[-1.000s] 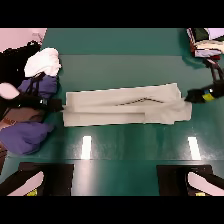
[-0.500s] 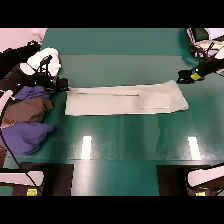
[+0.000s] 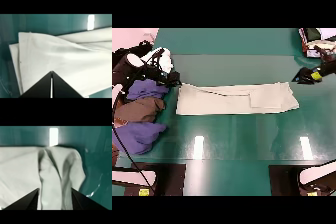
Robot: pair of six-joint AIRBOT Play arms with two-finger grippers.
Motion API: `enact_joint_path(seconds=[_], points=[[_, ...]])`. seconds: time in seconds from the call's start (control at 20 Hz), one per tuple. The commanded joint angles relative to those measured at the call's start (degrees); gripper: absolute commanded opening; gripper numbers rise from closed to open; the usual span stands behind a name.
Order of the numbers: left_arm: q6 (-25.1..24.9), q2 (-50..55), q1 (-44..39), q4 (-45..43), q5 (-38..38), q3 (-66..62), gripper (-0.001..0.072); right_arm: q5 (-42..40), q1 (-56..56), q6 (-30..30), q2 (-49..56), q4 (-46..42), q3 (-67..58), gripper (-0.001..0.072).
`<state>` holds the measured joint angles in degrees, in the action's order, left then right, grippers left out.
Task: Fold the shirts.
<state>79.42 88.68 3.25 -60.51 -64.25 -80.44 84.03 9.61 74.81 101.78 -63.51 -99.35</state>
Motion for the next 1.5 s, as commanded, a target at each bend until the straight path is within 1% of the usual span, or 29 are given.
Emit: enact_joint_path(seconds=[0.0, 0.1, 0.15, 0.35, 0.5, 0.55, 0.6, 0.65, 0.7, 0.75, 0.8, 0.95, 1.05, 1.25, 1.45], points=[[-0.3, -0.1, 0.0, 1.1, -4.2, -2.3, 0.0024, 2.1, 5.8, -2.1, -1.1, 3.7, 6.5, 0.0628], [0.2, -0.1, 0.0, 2.5, -4.3, -2.2, 0.0023, 2.0, 8.5, -4.7, 0.3, 10.0, 10.1, 0.0629], [0.4, -0.1, -0.3, 2.8, -4.2, -2.2, 0.0024, 2.0, 9.1, -5.2, 1.4, 11.6, 11.1, 0.0629], [1.3, 0.0, -3.2, 2.4, -3.1, -2.1, 0.0024, 1.7, 7.3, -7.5, 5.8, 14.1, 12.0, 0.0629], [1.9, 0.6, -6.7, 2.4, -1.0, -2.1, 0.0024, 1.0, 4.5, -7.9, 7.9, 14.0, 12.0, 0.0624], [2.3, 0.7, -8.1, 2.4, -0.5, -2.1, 0.0023, 1.1, 3.8, -8.2, 8.4, 14.0, 12.0, 0.0570], [3.2, 0.7, -9.4, 2.4, 0.2, -2.1, 0.0023, 0.9, 3.2, -9.2, 8.6, 14.0, 12.0, 0.0462], [3.3, 0.7, -10.9, 2.5, 1.3, -2.1, 0.0023, 0.8, 2.8, -10.4, 8.5, 14.1, 11.9, 0.0290], [3.4, 0.7, -12.1, 2.5, 2.7, -2.1, 0.0023, 0.9, 2.8, -11.3, 8.3, 14.1, 11.5, 0.0150], [4.5, 0.7, -13.3, 2.5, 4.3, -2.1, 0.0023, 1.7, 2.8, -11.5, 8.2, 14.1, 10.6, 0.0046], [5.9, 0.7, -14.5, 2.5, 6.4, -2.1, 0.0023, 3.2, 2.8, -11.5, 8.1, 14.1, 9.1, 0.0013], [6.1, 2.2, -18.9, 3.6, 11.5, -2.5, 0.0022, 9.7, 1.9, -10.2, 6.9, 17.4, 2.3, 0.0013], [6.1, 5.8, -21.9, 5.5, 11.7, -4.7, 0.0022, 9.9, 0.0, -6.8, 4.1, 20.1, -2.1, 0.0012], [6.1, 15.1, -28.0, 7.4, 11.3, -11.3, 0.0022, 9.5, -6.5, -3.1, -0.9, 25.0, -10.6, 0.0012], [6.2, 22.4, -32.2, 8.6, 11.1, -16.3, 0.0022, 9.4, -14.7, -0.5, -2.6, 26.8, -18.4, 0.0012]])
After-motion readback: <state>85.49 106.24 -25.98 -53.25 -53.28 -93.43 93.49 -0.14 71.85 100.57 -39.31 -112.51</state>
